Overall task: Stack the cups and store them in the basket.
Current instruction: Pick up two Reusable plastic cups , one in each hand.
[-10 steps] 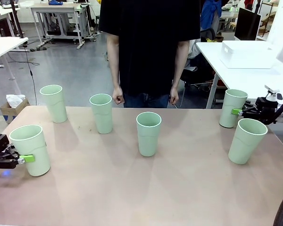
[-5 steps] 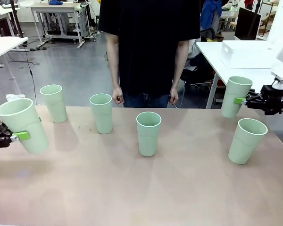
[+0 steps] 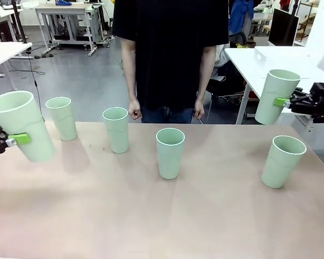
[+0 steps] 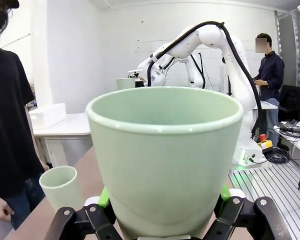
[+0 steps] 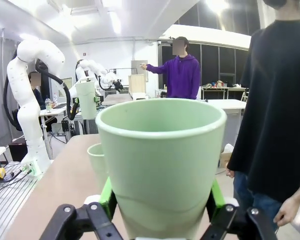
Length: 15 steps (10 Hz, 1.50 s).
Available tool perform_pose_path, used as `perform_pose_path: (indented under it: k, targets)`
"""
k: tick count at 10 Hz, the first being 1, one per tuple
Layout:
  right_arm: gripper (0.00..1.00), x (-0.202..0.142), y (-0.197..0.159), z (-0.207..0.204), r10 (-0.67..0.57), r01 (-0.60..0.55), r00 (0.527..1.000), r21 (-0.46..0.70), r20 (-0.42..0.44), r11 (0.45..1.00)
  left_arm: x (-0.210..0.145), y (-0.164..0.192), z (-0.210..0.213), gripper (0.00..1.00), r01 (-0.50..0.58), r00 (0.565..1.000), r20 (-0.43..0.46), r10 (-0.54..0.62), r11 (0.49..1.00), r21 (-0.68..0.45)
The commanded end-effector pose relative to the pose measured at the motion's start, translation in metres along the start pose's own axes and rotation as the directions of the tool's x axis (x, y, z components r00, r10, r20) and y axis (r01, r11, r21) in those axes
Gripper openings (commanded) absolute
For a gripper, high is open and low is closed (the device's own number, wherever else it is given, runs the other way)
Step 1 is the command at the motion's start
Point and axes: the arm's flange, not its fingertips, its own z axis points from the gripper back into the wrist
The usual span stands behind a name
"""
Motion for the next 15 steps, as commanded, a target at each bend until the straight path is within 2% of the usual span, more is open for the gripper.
perform_pose_path:
  k: [1,5,8,11,15]
  targets:
    - [0.86,0.018,0.042,-0.018,0.046,-0.047,0.999,-0.034,-0.026,0.998,0.029,-0.01,-0.018,0.87,0.005,1.0,-0.009,-0.005,0.999,0.048]
    - [0.86,0.015,0.093,-0.036,0.049,-0.05,0.998,-0.025,-0.047,0.998,0.047,-0.017,-0.055,0.87,-0.036,0.997,-0.07,0.037,0.999,0.016]
    - [0.86,-0.004,0.118,-0.041,0.015,-0.014,0.997,0.012,-0.078,1.0,0.033,-0.012,-0.074,0.87,-0.071,0.993,-0.101,0.067,0.997,-0.035]
    - [0.86,-0.005,0.158,-0.029,0.022,-0.02,0.998,0.037,-0.06,0.999,0.023,-0.012,-0.073,0.87,-0.069,0.992,-0.105,0.064,0.997,-0.043]
    - [0.86,0.007,0.188,-0.026,0.015,-0.013,1.0,0.075,-0.02,0.997,0.008,-0.019,-0.068,0.87,-0.082,0.994,-0.084,0.076,0.995,-0.065]
